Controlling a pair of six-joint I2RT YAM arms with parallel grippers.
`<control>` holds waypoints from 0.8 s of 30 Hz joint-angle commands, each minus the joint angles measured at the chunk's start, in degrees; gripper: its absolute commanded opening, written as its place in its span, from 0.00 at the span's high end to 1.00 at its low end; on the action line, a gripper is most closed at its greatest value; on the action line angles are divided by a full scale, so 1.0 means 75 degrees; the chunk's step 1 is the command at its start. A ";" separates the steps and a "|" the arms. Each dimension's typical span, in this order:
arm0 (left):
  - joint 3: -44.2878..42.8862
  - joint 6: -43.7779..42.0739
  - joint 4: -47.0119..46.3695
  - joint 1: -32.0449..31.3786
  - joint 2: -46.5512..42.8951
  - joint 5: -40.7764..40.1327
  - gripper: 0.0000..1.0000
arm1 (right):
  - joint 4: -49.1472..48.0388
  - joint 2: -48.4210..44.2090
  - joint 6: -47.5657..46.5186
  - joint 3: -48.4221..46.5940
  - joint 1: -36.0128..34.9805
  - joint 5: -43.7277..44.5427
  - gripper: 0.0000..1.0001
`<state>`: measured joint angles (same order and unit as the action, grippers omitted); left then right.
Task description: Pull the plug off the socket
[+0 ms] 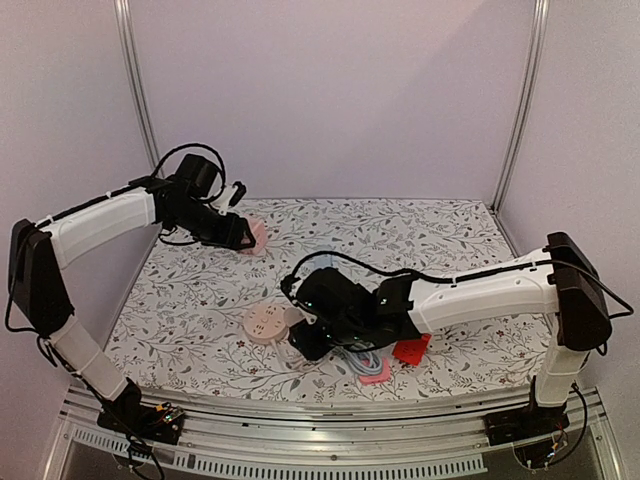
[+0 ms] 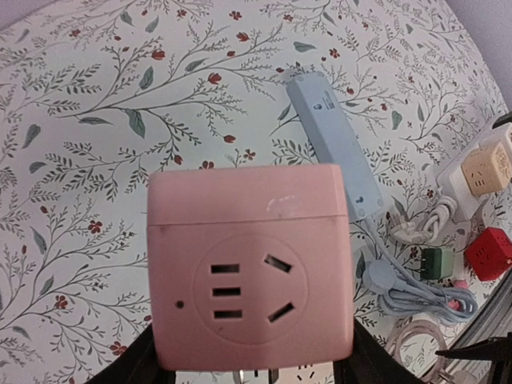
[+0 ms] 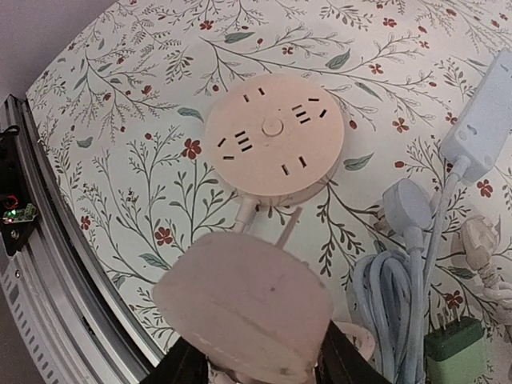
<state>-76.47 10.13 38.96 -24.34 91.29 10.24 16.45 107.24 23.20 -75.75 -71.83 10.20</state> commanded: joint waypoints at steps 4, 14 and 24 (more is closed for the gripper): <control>-0.0095 -0.0055 -0.0126 -0.0385 0.0214 -0.0091 0.94 | -0.0445 -0.0528 -0.0196 0.0407 0.0027 0.0795 0.31; -0.0455 0.0456 -0.0310 -0.0932 0.0783 -0.0494 0.93 | -0.0992 -0.2203 -0.0669 0.1307 0.0268 0.1728 0.04; -0.0936 0.1630 -0.1282 -0.1220 0.1973 -0.1009 0.93 | -0.1389 -0.3673 -0.0410 0.2734 0.1363 0.1494 0.01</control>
<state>-80.60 18.02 34.17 -32.42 102.21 5.54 6.83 83.61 19.07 -59.27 -64.66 21.10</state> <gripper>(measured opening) 0.610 0.988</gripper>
